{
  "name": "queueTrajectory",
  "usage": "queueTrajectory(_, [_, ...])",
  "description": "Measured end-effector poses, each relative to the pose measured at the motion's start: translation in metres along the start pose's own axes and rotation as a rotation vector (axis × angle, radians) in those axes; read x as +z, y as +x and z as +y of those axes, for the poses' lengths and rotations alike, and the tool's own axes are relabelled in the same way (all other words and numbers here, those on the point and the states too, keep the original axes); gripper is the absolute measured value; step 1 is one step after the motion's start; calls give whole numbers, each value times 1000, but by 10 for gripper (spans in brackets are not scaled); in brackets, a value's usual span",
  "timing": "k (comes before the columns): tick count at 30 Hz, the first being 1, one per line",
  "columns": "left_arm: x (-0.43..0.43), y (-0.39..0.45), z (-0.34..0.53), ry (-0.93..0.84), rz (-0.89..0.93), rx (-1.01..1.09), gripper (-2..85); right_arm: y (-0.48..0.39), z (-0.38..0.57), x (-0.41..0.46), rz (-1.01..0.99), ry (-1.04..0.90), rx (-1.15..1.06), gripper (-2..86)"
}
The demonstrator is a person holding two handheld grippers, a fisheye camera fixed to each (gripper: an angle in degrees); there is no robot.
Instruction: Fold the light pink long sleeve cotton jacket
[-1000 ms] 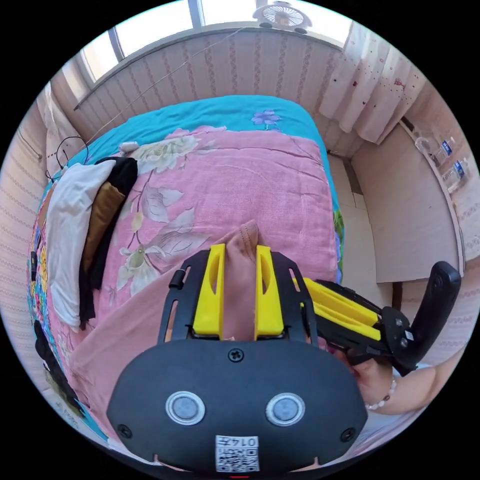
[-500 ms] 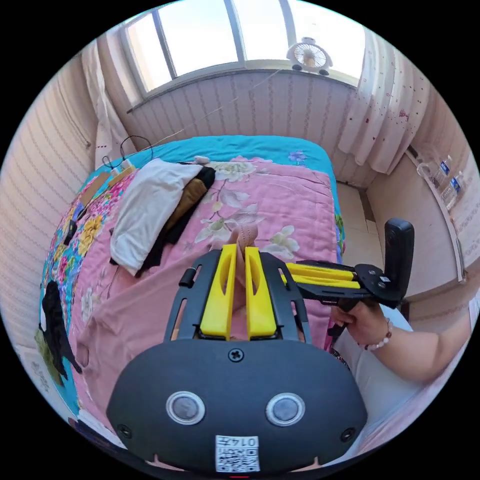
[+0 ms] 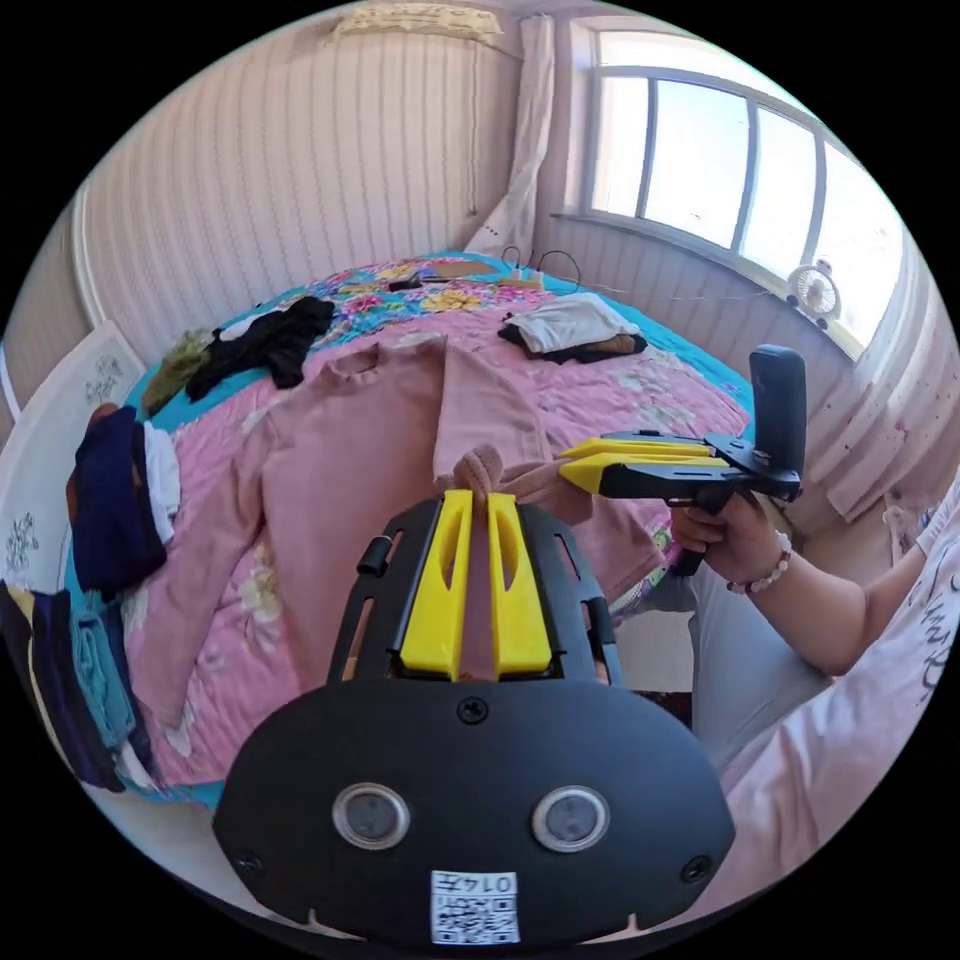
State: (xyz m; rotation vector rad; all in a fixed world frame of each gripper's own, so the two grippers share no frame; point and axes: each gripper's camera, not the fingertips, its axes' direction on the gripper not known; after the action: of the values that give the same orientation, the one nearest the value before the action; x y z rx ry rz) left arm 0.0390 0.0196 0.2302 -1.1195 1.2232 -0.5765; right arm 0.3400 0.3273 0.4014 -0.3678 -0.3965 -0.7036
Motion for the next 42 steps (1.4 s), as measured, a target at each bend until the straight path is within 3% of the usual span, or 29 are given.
queueTrajectory(5, [-34,-74,59,-9,28,-169,10,-45,-16,63,-45,-201,-38,25])
queueTrajectory(14, [-57,-171,100,-100,78,-295,26,-75,-48,139,-63,-541,-39,34])
queueTrajectory(19, [-97,-233,128,-146,49,-399,7,-86,-61,149,-44,-622,-14,44])
queueTrajectory(24, [-167,-319,166,-1,-37,-654,5,-107,-92,168,-74,-662,-8,51])
queueTrajectory(29, [-241,-421,208,212,-219,-904,7,-167,-170,224,-142,-687,-251,73])
queueTrajectory(32, [-265,-470,232,246,-331,-1075,0,-204,-220,271,-116,-719,-373,78])
queueTrajectory(39, [-277,-550,237,291,-363,-1129,68,-280,-314,384,-80,-792,-455,86])
queueTrajectory(42, [-266,-577,244,270,-271,-1203,69,-324,-333,433,-48,-815,-532,92])
